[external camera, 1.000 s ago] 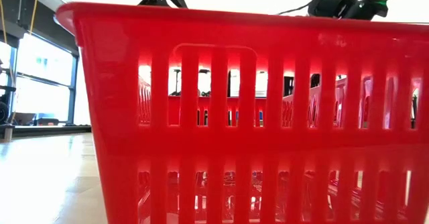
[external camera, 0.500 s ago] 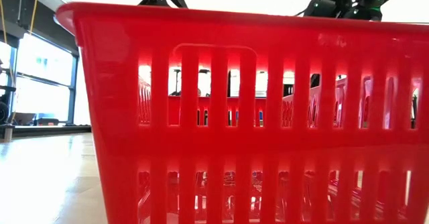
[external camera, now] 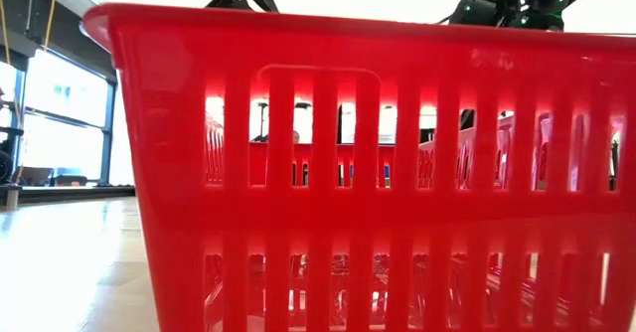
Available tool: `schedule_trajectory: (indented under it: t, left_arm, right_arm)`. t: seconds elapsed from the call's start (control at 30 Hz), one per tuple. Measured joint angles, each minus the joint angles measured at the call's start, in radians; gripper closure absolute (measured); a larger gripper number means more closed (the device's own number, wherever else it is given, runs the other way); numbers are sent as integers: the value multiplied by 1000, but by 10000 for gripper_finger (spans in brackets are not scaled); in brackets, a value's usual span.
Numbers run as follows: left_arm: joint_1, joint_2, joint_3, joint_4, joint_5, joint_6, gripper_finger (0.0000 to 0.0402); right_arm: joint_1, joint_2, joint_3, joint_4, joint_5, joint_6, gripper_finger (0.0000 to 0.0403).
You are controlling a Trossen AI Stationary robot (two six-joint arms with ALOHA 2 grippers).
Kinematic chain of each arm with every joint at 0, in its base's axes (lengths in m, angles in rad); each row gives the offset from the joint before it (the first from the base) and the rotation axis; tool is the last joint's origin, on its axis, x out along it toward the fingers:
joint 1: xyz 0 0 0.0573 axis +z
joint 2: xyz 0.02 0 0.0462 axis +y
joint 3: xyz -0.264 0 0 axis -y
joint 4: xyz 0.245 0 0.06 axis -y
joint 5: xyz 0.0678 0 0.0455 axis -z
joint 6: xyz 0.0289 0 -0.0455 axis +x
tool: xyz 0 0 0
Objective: Stack baskets on shelf by color
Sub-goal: Stack the top black bin on top of the other black bin on the shelf, then stack the bottom blue bin on top of the other blue bin on the shelf
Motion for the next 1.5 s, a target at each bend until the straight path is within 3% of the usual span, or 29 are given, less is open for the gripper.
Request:
schedule_trajectory:
  t: [0.27, 0.67, 0.9, 1.0, 1.17, 1.5]
  left_arm:
    - [0, 0, 0, 0, 0, 44, 273]
    - [0, 0, 0, 0, 37, 84, 273]
    - [-3, 0, 0, 0, 137, 96, 273]
    - [-18, 0, 0, 0, 188, 132, 273]
    - [-48, 0, 0, 0, 209, 168, 273]
    - [-132, 0, 0, 0, 208, 198, 273]
  right_arm:
    - [41, -39, 10, -13, 31, 39, 305]
    - [172, -117, 153, -269, 57, 456, 302]
    - [305, -117, 224, -416, 39, 825, 302]
    - [367, -117, 247, -438, -17, 996, 302]
    - [486, -117, 257, -450, -106, 1298, 302]
    - [760, -117, 257, -556, -113, 1849, 302]
